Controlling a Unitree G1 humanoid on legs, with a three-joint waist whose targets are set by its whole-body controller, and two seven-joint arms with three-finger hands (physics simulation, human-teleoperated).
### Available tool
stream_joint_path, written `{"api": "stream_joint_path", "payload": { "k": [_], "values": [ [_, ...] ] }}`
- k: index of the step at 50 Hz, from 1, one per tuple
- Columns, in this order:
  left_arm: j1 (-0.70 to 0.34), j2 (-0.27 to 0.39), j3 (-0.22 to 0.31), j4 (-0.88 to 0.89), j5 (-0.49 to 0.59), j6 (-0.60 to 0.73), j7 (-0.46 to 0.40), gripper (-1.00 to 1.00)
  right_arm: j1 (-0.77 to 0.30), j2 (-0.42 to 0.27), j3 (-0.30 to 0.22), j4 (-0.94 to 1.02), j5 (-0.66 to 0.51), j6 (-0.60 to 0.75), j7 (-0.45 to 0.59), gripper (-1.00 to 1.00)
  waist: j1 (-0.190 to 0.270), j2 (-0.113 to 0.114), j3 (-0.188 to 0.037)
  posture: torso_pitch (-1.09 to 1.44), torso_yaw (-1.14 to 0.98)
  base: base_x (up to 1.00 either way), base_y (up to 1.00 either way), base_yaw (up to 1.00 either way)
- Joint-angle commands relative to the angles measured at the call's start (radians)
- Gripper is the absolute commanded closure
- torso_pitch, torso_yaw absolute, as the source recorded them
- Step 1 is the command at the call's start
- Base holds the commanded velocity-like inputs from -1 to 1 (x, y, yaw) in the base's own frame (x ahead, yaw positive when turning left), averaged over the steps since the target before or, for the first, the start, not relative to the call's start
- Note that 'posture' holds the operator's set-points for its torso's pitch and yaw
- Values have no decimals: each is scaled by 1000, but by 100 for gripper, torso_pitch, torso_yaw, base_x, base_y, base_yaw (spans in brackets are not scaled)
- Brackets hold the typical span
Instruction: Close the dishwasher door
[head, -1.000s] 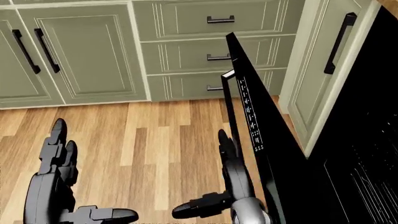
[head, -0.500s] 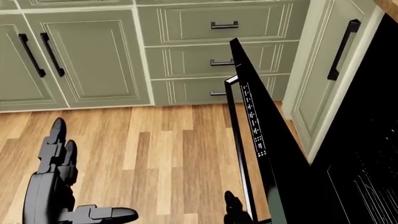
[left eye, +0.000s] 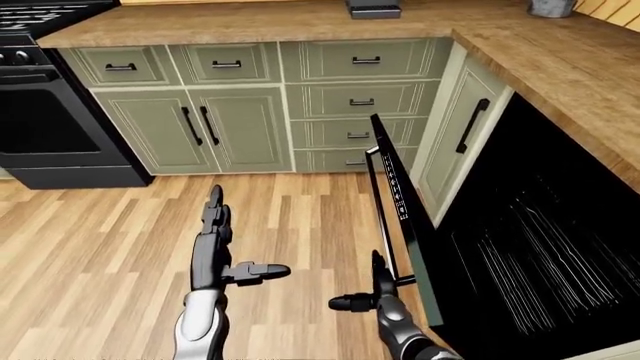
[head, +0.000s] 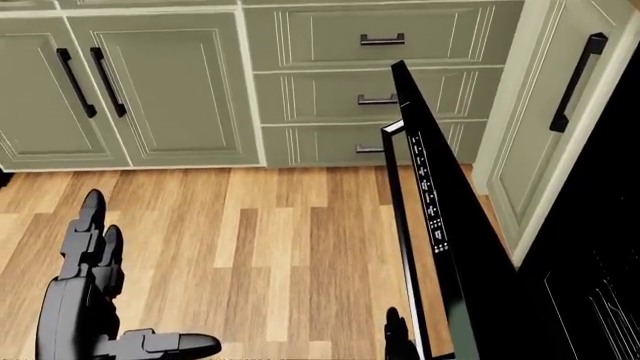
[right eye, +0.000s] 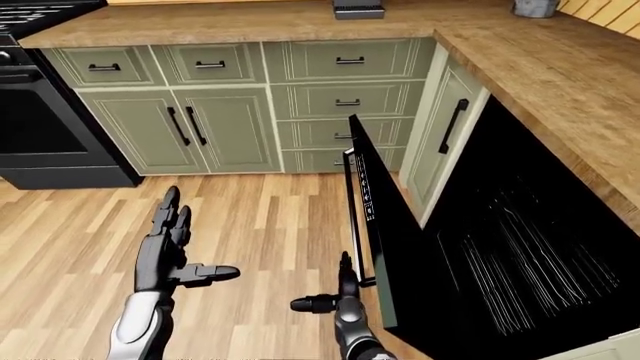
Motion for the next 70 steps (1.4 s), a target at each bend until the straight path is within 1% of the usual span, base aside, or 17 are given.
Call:
{"api": "stream_joint_path", "payload": {
  "k": [1,6,17,21,23,26,27,35,43,51,59,67,70],
  "values": [
    [-14,4,2,-45,0,-30,1,-100,-25,-27,-13,-38,13,-26,-61,-100,-7,-1,-21,0,0,0,0,0],
    [-17,4,3,-43,1,-29,1,-100,-28,-29,-16,-38,17,-25,-80,-100,-5,0,-20,0,0,0,0,0],
    [-17,3,1,-39,2,-32,2,-100,-29,-34,-19,-38,15,-14,-180,-100,-1,1,-21,0,0,0,0,0],
    [-17,2,-3,-34,5,-36,2,-100,-30,-34,-25,-39,25,-28,-177,-100,0,1,-21,0,0,0,0,0],
    [-19,3,-2,-34,3,-34,2,-100,-33,-35,-25,-39,27,-24,-183,-100,1,1,-21,0,0,0,0,0],
    [-18,3,0,-37,2,-33,2,-100,-33,-36,-23,-39,22,-14,-222,-100,1,1,-21,0,0,0,0,0],
    [-17,3,0,-40,2,-31,2,-100,-33,-37,-23,-39,23,-20,-213,-100,1,1,-21,0,0,0,0,0],
    [-14,3,1,-48,0,-27,1,-100,-35,-42,-20,-39,12,3,-292,-100,4,1,-21,0,0,0,0,0],
    [-15,3,3,-53,-1,-23,-1,-100,-37,-46,-16,-39,6,12,-331,-100,6,-1,-22,0,0,0,0,0],
    [-15,3,0,-49,0,-25,0,-100,-42,-52,-16,-40,5,39,-405,-100,9,-1,-23,0,0,0,0,0],
    [-17,3,1,-51,-1,-22,-1,-100,-42,-57,-15,-40,9,39,-437,-100,12,-2,-23,0,0,0,0,0],
    [-17,6,9,-61,-6,-13,-2,-100,-43,-66,-14,-41,12,42,-498,-100,13,-4,-24,0,0,0,0,0],
    [-18,6,10,-62,-7,-13,-2,-100,-44,-67,-10,-41,12,40,-502,-100,14,-4,-25,0,0,0,0,0]
  ]
}}
